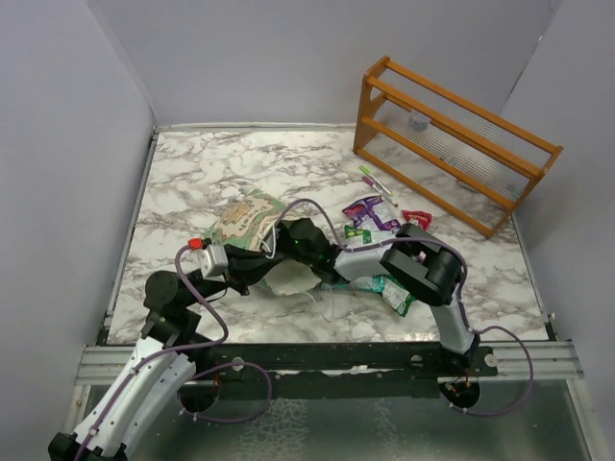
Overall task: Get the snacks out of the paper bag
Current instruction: Take out the snack from the paper bag.
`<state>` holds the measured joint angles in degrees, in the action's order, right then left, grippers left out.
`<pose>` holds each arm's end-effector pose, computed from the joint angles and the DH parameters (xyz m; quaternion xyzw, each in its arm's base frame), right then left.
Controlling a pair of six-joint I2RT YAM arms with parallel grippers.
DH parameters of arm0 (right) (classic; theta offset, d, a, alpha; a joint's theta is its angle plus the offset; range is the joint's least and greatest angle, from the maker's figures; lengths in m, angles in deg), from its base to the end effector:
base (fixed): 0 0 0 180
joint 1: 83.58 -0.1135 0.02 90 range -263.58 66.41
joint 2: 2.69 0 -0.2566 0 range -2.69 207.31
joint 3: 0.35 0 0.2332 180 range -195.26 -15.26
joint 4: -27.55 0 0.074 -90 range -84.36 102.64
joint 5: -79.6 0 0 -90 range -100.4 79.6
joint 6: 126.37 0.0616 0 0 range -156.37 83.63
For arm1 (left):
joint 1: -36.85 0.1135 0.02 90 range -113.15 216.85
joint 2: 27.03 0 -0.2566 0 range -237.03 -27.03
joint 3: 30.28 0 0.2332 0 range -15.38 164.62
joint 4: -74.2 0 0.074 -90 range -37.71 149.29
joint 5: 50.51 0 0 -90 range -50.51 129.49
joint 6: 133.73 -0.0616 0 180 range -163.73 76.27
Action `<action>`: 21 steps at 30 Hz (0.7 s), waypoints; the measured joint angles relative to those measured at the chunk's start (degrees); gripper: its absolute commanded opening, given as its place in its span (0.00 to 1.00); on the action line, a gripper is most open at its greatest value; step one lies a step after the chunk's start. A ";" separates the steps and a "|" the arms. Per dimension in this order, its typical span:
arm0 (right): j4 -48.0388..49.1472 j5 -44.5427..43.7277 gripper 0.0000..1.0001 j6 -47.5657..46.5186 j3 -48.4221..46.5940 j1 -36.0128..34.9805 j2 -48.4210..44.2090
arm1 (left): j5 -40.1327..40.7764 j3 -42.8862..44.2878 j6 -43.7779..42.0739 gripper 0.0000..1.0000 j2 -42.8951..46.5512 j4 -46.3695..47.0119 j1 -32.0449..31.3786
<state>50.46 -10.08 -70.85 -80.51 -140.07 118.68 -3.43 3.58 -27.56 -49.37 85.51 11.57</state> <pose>0.2524 0.3819 0.1364 -0.5791 0.5671 0.1140 0.5745 0.0914 -0.0896 0.3038 0.3447 0.4890 -0.4637 0.6535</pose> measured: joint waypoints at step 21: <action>-1.40 4.94 0.01 11.93 29.29 -2.47 -33.00 | 6.56 2.03 -5.51 0.00 -1.66 -7.41 0.59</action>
<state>49.06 -5.14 -58.92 -51.23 -142.54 85.67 3.13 5.62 -33.07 -51.04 78.10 12.16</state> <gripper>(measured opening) 0.122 0.020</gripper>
